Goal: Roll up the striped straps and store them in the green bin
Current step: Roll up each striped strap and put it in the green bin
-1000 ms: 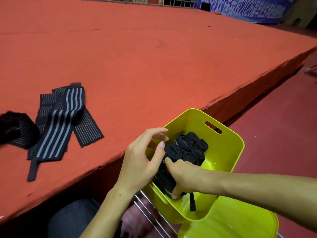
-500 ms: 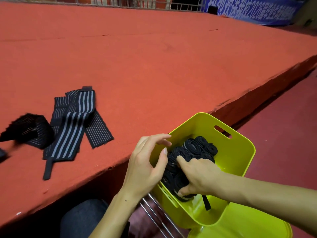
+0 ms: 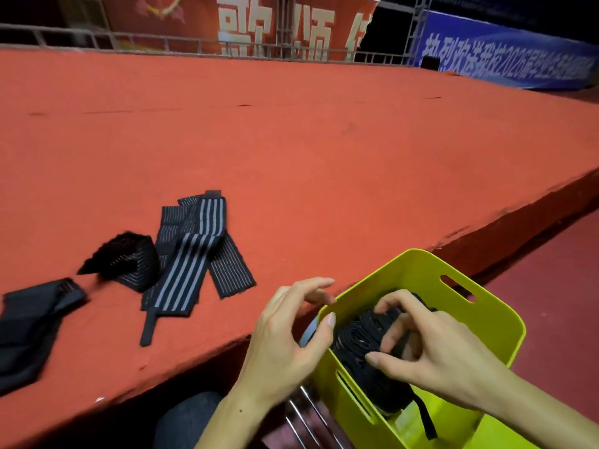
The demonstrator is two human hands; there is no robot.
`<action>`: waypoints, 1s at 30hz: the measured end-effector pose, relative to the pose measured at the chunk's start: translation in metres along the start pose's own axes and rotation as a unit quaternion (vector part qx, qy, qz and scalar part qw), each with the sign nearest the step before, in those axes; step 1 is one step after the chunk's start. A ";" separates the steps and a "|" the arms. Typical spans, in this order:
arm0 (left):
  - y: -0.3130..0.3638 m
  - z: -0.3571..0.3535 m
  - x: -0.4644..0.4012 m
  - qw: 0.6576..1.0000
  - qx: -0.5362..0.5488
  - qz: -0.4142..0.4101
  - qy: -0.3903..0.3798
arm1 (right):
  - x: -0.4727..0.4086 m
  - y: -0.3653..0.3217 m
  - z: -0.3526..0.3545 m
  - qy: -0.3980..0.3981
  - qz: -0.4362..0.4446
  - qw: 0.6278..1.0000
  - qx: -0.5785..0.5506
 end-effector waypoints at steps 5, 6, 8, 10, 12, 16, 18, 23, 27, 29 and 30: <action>-0.004 0.066 0.010 0.998 -0.022 0.023 0.058 | -0.011 -0.055 0.001 0.032 0.079 0.992 -0.090; -0.006 0.083 0.013 0.997 -0.028 0.033 0.069 | -0.018 -0.071 -0.003 0.029 0.099 0.990 -0.098; -0.012 0.118 0.019 0.993 -0.051 0.044 0.094 | -0.035 -0.104 -0.013 0.013 0.134 0.985 -0.108; -0.020 0.154 0.029 0.988 -0.070 0.063 0.123 | -0.055 -0.139 -0.027 -0.010 0.171 0.980 -0.105; -0.027 0.192 0.041 0.981 -0.091 0.082 0.147 | -0.076 -0.176 -0.046 -0.031 0.205 0.974 -0.091; -0.039 0.262 0.074 0.965 -0.137 0.115 0.194 | -0.112 -0.249 -0.085 -0.068 0.259 0.961 -0.065; -0.044 0.294 0.094 0.954 -0.144 0.142 0.222 | -0.125 -0.284 -0.105 -0.088 0.280 0.955 -0.041; -0.062 0.361 0.143 0.923 -0.175 0.201 0.276 | -0.148 -0.348 -0.155 -0.128 0.314 0.940 -0.025; -0.078 0.396 0.163 0.906 -0.210 0.230 0.286 | -0.164 -0.378 -0.187 -0.149 0.320 0.935 -0.033; -0.088 0.407 0.167 0.902 -0.222 0.251 0.270 | -0.172 -0.388 -0.203 -0.159 0.320 0.933 -0.031; -0.093 0.411 0.168 0.901 -0.230 0.264 0.255 | -0.176 -0.392 -0.211 -0.164 0.320 0.933 -0.030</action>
Point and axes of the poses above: each hand's wrist, its own x-axis away from the middle knuckle, its own z-axis out of the back of the hand, y = z × x, the point moved 2 cm from there along -x, towards the middle knuckle, and after that the axes turned 8 degrees about -z, right-handed, at the moved point
